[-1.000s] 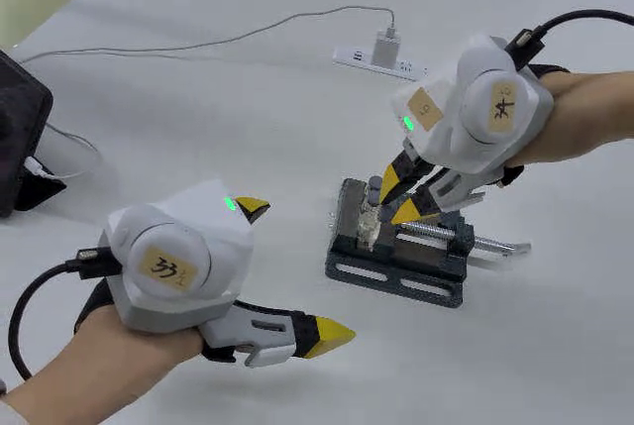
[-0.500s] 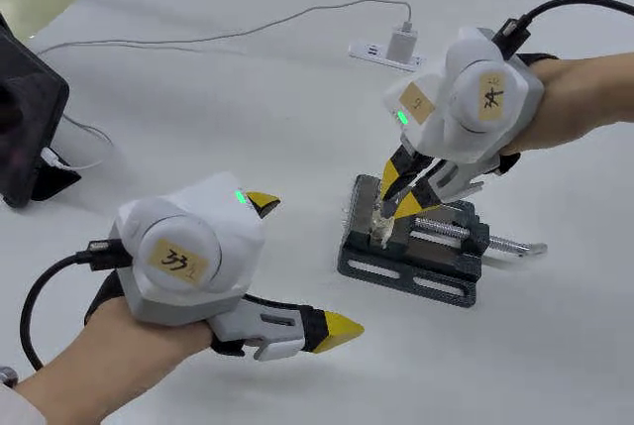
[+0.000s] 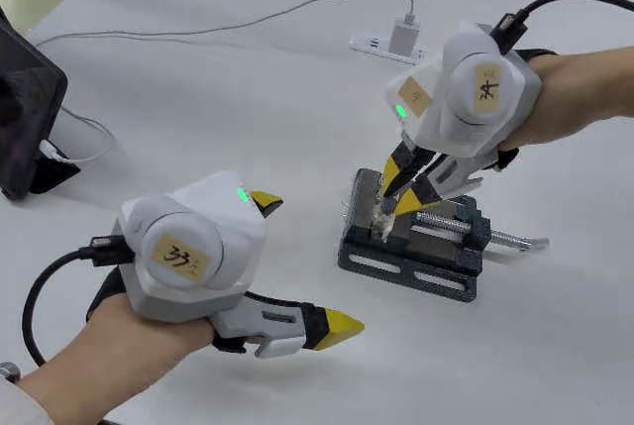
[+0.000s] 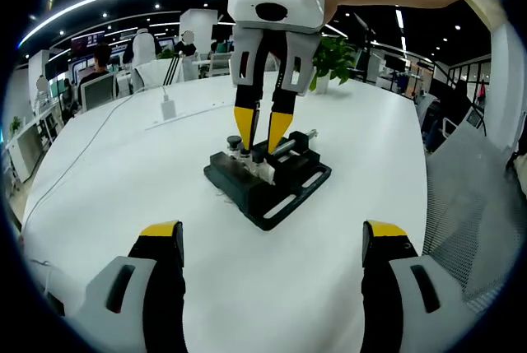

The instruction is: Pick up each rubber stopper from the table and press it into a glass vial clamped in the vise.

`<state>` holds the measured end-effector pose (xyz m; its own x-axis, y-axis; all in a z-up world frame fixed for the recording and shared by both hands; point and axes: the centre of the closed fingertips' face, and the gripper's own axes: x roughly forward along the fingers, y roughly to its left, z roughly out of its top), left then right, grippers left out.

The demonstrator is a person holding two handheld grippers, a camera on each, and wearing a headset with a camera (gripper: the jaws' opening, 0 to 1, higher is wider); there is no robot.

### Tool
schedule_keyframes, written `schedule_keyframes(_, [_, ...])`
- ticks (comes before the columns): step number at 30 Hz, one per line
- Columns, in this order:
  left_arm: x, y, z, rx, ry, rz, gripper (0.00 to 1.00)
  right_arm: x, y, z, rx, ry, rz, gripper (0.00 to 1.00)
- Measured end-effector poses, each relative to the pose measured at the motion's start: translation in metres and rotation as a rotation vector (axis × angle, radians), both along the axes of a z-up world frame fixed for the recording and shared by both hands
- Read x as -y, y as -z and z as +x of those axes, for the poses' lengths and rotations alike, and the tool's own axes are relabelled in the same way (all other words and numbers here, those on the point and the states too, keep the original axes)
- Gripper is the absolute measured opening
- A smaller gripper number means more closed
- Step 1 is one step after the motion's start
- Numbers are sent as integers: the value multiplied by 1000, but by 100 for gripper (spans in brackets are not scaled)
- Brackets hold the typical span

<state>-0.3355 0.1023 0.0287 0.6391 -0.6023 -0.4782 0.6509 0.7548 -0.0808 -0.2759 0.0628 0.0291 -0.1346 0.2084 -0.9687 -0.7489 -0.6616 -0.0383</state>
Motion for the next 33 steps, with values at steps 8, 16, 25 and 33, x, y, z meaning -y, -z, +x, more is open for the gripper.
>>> schedule_keyframes(8, [1, 3, -1, -8, 1, -5, 87, -2, 0, -1, 12, 66, -60, 4])
schedule_keyframes(16, [4, 3, -1, -7, 2, -14, 87, -3, 1, 0, -4, 188, -77, 3])
schedule_keyframes(25, [7, 3, 0, -5, 2, -25, 87, -6, 3, 3, -28, 316, -93, 3])
schedule_keyframes(33, [10, 5, -1, -12, 5, -32, 86, -4, 2, -1, -33, 392, -80, 3])
